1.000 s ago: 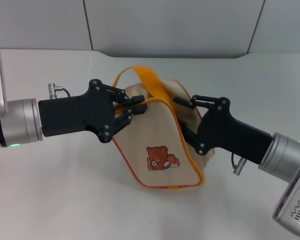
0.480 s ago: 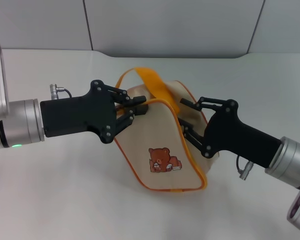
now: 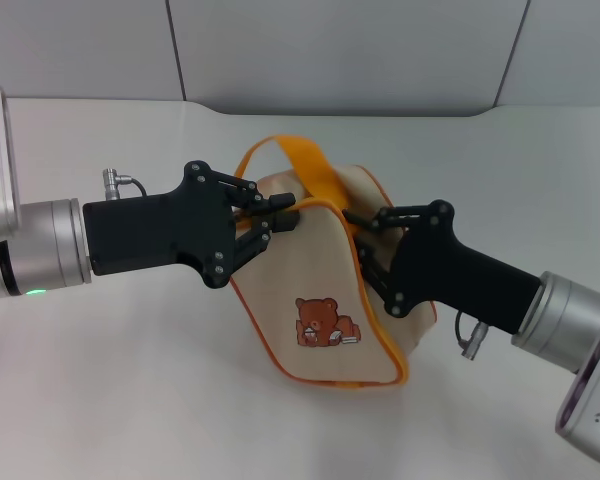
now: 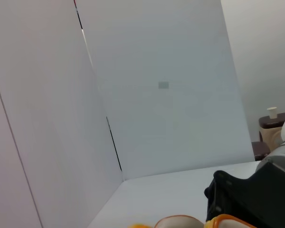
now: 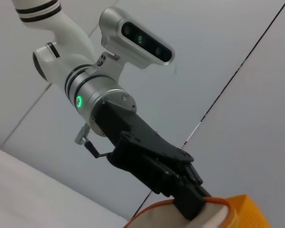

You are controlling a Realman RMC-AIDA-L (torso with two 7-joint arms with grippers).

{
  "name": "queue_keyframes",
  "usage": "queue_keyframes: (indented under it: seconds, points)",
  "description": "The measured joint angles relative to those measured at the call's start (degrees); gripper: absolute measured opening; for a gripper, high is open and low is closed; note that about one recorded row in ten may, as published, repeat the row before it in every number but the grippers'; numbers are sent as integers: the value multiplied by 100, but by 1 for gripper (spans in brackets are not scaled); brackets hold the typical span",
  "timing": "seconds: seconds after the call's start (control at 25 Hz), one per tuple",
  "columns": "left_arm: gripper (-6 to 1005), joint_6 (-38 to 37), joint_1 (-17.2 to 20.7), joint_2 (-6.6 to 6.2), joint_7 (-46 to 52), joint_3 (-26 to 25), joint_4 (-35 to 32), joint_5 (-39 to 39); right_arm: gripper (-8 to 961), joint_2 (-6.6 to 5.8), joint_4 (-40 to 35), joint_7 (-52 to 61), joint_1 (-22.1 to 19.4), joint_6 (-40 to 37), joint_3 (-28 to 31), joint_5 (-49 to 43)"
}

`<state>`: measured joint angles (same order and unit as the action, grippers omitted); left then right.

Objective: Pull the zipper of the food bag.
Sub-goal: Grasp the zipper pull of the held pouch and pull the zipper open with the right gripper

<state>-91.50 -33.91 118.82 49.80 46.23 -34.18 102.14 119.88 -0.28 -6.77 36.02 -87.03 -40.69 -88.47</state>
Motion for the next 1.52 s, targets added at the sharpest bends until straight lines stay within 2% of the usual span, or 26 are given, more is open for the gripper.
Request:
queue_keyframes:
  seconds: [0.28, 0.6, 0.68, 0.72, 0.76, 0.92, 1.12, 1.44, 1.52]
  points:
    - [84, 0, -2, 0, -9, 0, -1, 0, -1, 0, 87, 110, 92, 94, -15, -16]
    - [84, 19, -2, 1, -14, -40, -1, -10, -2, -35, 42, 180, -86, 13, -61, -67]
    - [84, 93, -2, -2, 25, -54, -1, -62, -2, -46, -80, 243, -277, 3, -110, -187]
    - [84, 112, -2, -2, 35, -57, -1, -77, -2, -49, -387, 467, -607, -56, -160, -450]
    - [84, 159, 2, -7, 52, -68, -1, -101, -2, -49, -387, 467, -607, -56, -160, -450]
    - [84, 332, 16, -18, 62, -116, 26, -166, -1, -51, -1119, 1223, -1298, -306, -188, -847]
    - [84, 517, 6, -27, 81, -131, 69, -210, 6, -65, -1310, 1431, -1600, -495, -142, -864]
    - [84, 526, 49, -23, 103, -133, 69, -272, 18, -67, -1318, 1997, -1630, -633, 236, -708]
    - [85, 599, 95, -25, 149, -134, 131, -378, 50, -64, -1307, 2161, -1653, -797, 368, -576]
